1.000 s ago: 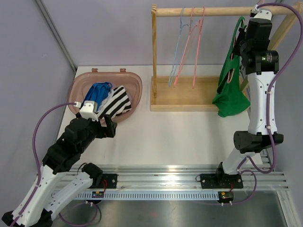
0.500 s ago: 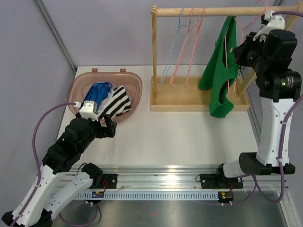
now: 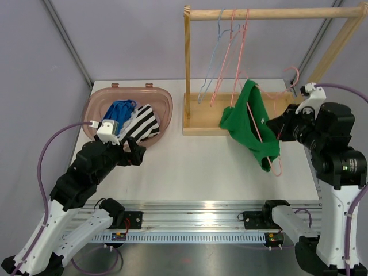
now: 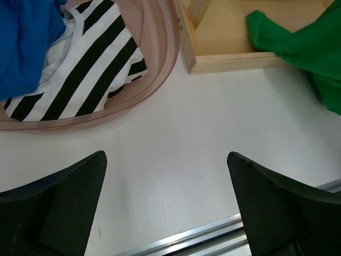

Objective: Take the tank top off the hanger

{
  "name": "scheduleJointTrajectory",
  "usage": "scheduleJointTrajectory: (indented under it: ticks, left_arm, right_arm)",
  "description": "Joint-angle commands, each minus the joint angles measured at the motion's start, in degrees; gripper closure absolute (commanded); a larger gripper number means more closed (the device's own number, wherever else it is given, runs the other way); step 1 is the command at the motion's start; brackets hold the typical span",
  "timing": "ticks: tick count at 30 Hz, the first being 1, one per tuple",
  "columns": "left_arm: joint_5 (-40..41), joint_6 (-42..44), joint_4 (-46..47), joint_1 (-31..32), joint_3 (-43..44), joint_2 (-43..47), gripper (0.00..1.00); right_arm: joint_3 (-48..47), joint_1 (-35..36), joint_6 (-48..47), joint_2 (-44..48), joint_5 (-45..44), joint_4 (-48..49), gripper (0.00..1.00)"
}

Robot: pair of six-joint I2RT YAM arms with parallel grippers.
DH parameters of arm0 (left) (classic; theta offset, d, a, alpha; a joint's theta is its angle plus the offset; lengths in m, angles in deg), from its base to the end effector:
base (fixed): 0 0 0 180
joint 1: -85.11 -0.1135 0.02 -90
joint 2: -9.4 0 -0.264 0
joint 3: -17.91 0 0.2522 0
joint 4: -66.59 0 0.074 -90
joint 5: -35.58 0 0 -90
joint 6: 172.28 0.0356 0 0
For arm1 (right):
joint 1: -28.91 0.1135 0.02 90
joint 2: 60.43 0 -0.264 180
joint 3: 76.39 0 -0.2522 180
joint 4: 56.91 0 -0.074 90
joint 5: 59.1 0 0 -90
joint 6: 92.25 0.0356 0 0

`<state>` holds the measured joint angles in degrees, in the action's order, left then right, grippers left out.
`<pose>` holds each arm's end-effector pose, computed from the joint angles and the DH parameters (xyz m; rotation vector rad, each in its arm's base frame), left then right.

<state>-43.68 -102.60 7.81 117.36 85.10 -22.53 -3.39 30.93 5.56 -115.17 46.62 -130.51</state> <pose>0.0896 -0.0487 0.3552 0.0850 1.9950 -0.4105 0.1224 0.0140 0.4891 -0.0846 1.9456 0.3801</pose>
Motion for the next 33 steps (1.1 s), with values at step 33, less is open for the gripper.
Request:
scheduleJointTrajectory:
  ticks: [33]
  left_arm:
    - [16.24,1.94,37.45,31.65,-3.68,-22.83,0.01]
  right_arm:
    - [50.43,27.15,29.01,19.67,17.94,36.62,1.00]
